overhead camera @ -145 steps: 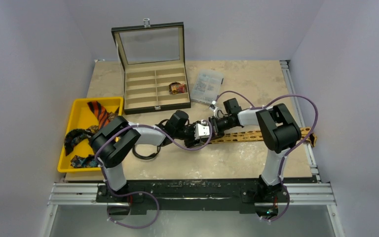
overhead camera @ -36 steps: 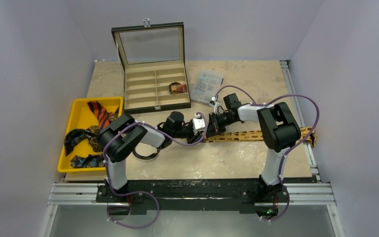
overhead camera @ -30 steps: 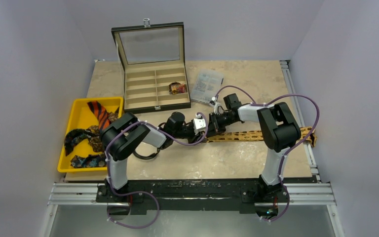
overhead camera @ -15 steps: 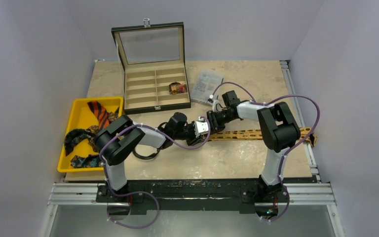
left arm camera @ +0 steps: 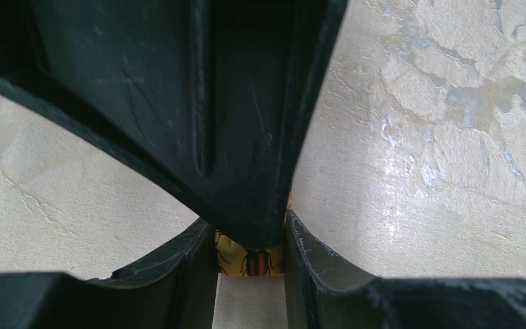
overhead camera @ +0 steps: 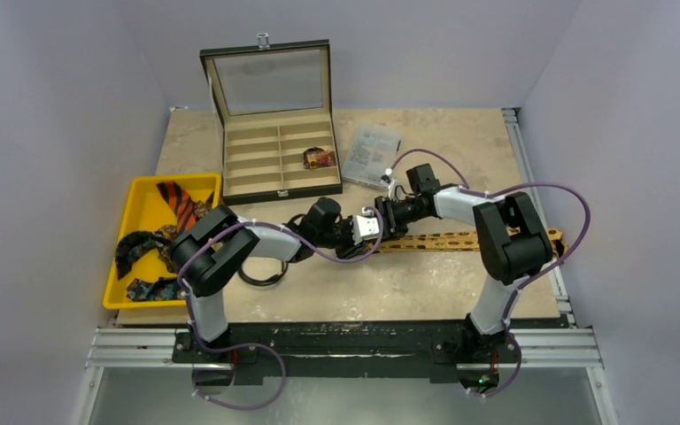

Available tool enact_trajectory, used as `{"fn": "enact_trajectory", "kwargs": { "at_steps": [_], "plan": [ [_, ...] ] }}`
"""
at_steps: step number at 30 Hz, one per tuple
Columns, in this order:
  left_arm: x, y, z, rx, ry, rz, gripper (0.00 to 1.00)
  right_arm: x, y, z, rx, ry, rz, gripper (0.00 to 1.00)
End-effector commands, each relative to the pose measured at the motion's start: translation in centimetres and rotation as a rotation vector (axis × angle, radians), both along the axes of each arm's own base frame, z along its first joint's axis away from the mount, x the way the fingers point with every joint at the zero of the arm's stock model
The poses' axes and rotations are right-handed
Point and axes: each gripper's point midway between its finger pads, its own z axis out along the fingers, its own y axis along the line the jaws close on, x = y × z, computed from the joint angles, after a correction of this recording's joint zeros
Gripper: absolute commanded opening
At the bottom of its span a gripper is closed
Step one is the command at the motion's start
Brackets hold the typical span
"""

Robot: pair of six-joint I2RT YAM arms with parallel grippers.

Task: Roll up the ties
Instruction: Roll the tie at the center of the board.

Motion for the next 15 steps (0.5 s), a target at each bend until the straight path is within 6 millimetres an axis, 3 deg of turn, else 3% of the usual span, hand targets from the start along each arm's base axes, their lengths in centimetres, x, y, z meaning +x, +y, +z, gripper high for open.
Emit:
{"fn": "enact_trajectory", "kwargs": {
  "at_steps": [1,4,8,12,15],
  "plan": [
    [-3.0,4.4,-6.3,0.242,0.149,0.032,0.29,-0.1,1.3,0.2,0.041,0.025,-0.012,0.47],
    [-3.0,4.3,-6.3,0.248,0.144,0.03,0.29,0.5,1.8,0.0,0.038,0.005,-0.016,0.44],
    [-2.8,4.2,-6.3,0.248,0.137,0.033,0.29,0.7,1.9,-0.8,0.019,0.012,-0.008,0.34],
    [-2.8,4.3,-6.3,0.25,0.136,0.034,0.29,0.4,0.9,-2.1,-0.048,0.011,0.008,0.02],
    [-2.7,4.2,-6.2,0.231,0.128,0.037,0.33,0.1,-0.4,-3.4,-0.108,0.023,0.008,0.0]
  ]
}}
